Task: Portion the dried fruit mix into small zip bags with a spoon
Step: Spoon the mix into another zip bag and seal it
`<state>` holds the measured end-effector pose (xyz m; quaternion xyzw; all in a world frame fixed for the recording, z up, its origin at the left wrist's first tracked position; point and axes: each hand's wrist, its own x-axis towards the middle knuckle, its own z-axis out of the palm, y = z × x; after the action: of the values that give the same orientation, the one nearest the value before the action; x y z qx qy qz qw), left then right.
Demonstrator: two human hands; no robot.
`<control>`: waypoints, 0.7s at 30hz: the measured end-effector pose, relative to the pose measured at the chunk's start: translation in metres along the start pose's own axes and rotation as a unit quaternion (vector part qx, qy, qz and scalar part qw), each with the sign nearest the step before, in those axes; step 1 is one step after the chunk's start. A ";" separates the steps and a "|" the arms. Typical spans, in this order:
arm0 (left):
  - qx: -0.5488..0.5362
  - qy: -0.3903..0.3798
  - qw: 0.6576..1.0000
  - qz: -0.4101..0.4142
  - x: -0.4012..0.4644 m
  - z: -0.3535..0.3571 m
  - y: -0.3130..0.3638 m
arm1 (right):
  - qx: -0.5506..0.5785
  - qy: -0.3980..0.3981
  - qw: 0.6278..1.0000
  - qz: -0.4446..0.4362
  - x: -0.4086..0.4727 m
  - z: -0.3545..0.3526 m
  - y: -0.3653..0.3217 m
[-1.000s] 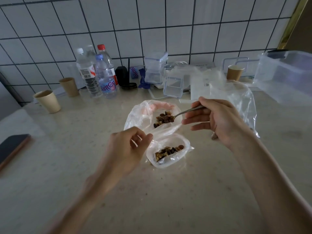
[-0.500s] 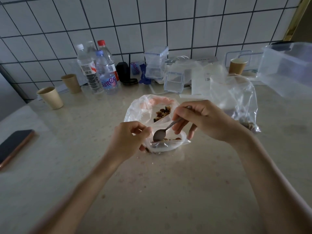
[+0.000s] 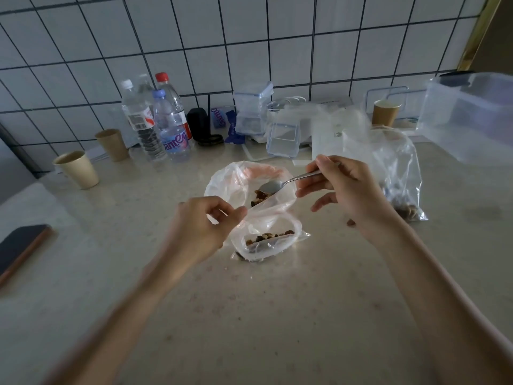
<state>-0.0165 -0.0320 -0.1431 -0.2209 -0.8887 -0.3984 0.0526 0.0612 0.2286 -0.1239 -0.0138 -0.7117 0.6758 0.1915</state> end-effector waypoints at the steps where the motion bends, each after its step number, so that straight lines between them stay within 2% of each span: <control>1: -0.003 0.014 1.000 0.016 0.004 -0.002 0.003 | 0.001 0.011 1.000 0.008 0.002 0.001 0.003; 6: 0.013 0.102 0.986 0.134 0.036 0.004 0.022 | -0.064 0.031 0.997 -0.001 0.006 0.007 0.019; 9: 0.103 0.114 0.970 0.191 0.065 0.014 0.030 | -0.199 0.042 0.978 -0.054 0.006 0.012 0.028; 12: 0.200 0.039 0.966 0.161 0.092 0.028 0.040 | -0.308 0.053 0.943 -0.116 0.002 0.016 0.029; 16: 0.205 -0.050 0.972 0.104 0.111 0.048 0.037 | -0.383 0.060 0.910 -0.149 -0.003 0.019 0.024; 21: 0.137 -0.001 0.986 0.096 0.111 0.057 0.016 | -0.448 0.070 0.875 -0.168 -0.002 0.018 0.018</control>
<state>-0.1042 0.0582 -0.1411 -0.2959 -0.9097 -0.2657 0.1198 0.0539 0.2125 -0.1424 -0.0257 -0.9144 0.2396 0.3253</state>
